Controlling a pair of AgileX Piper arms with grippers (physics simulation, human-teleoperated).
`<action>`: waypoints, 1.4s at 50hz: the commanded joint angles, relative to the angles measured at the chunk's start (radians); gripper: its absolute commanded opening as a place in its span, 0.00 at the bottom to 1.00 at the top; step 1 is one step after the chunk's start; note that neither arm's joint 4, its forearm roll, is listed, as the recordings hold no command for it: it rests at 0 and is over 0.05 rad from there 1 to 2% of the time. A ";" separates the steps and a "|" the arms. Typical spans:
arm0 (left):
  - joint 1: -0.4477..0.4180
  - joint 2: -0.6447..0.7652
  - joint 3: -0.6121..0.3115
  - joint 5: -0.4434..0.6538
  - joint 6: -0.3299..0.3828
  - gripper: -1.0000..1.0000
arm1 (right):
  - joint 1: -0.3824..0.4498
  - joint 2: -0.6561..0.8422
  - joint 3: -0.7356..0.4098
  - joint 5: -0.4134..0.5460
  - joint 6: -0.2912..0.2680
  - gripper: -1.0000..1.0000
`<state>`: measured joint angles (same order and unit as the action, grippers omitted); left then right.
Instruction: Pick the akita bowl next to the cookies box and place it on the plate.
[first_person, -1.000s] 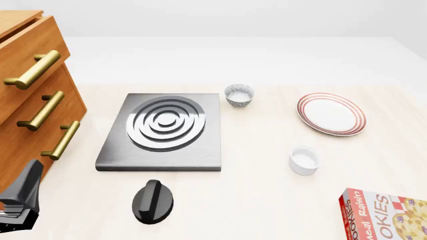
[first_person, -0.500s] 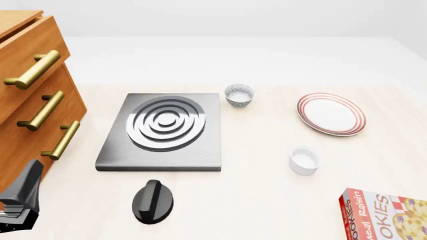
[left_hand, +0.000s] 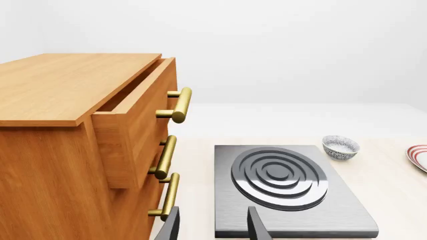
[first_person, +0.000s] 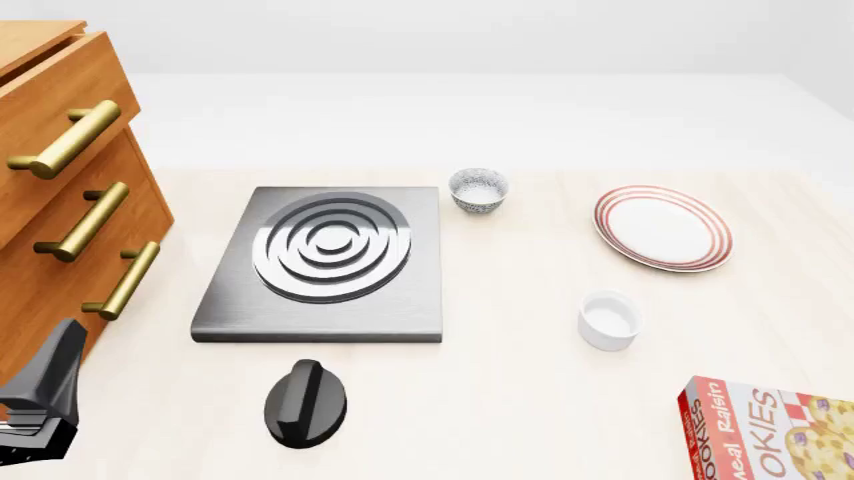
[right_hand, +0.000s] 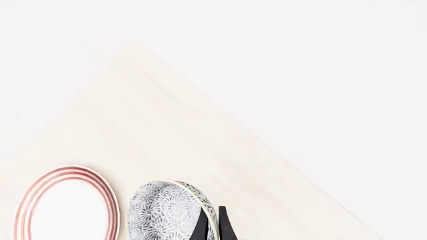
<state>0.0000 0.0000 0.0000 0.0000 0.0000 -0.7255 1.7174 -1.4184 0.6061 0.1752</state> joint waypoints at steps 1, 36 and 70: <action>0.000 0.000 0.000 0.000 0.000 1.00 | 0.026 -0.021 -0.026 0.035 0.014 0.00; 0.000 0.000 0.000 0.000 0.000 1.00 | 0.113 -0.017 -0.132 0.117 0.033 0.00; 0.000 0.000 0.000 0.000 0.000 1.00 | 0.236 0.032 -0.183 0.125 0.083 0.00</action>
<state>0.0000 0.0000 0.0000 0.0000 0.0000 -0.5218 1.7455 -1.5753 0.7210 0.2420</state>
